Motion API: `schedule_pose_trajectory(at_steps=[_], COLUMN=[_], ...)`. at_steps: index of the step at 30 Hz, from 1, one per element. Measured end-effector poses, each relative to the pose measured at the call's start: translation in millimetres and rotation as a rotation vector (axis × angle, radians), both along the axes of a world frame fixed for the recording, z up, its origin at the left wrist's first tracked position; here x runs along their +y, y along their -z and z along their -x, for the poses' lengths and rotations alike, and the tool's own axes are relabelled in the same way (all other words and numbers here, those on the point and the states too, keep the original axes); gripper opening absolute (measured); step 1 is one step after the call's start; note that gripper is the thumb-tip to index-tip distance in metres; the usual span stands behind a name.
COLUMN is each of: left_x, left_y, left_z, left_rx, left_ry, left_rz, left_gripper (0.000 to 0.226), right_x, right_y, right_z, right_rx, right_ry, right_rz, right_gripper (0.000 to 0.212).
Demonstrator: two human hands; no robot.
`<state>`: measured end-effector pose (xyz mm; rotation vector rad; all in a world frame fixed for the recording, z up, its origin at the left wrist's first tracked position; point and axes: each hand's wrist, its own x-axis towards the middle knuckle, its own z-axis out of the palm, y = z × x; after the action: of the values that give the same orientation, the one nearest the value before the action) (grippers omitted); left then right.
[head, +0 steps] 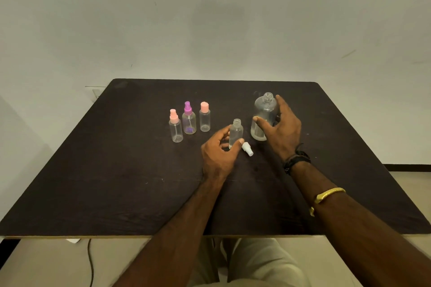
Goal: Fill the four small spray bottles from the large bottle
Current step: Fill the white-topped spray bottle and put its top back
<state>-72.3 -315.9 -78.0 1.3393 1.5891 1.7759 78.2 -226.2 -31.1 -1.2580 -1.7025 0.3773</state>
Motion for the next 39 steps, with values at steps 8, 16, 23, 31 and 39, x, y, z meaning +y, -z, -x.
schedule_pose_trajectory(at_steps=[8, 16, 23, 31, 39], left_x=[-1, -1, 0, 3, 4], left_y=[-2, -1, 1, 5, 7], left_z=[1, 0, 4, 5, 5], left_rx=[0.01, 0.0, 0.035, 0.019, 0.024], left_ry=[0.015, -0.032, -0.136, -0.148, -0.145], left_rz=[0.039, 0.019, 0.008, 0.021, 0.014], left_gripper=[0.05, 0.047, 0.046, 0.045, 0.045], right_x=[3, -6, -42, -49, -48], right_y=[6, 1, 7, 23, 29], right_z=[0, 5, 21, 25, 26], right_rx=[0.028, -0.035, -0.229, -0.515, -0.568], right_ry=[0.029, 0.104, -0.065, -0.08, -0.042], right_rz=[0.04, -0.086, -0.3, 0.04, 0.131], right_gripper=[0.091, 0.087, 0.025, 0.032, 0.022])
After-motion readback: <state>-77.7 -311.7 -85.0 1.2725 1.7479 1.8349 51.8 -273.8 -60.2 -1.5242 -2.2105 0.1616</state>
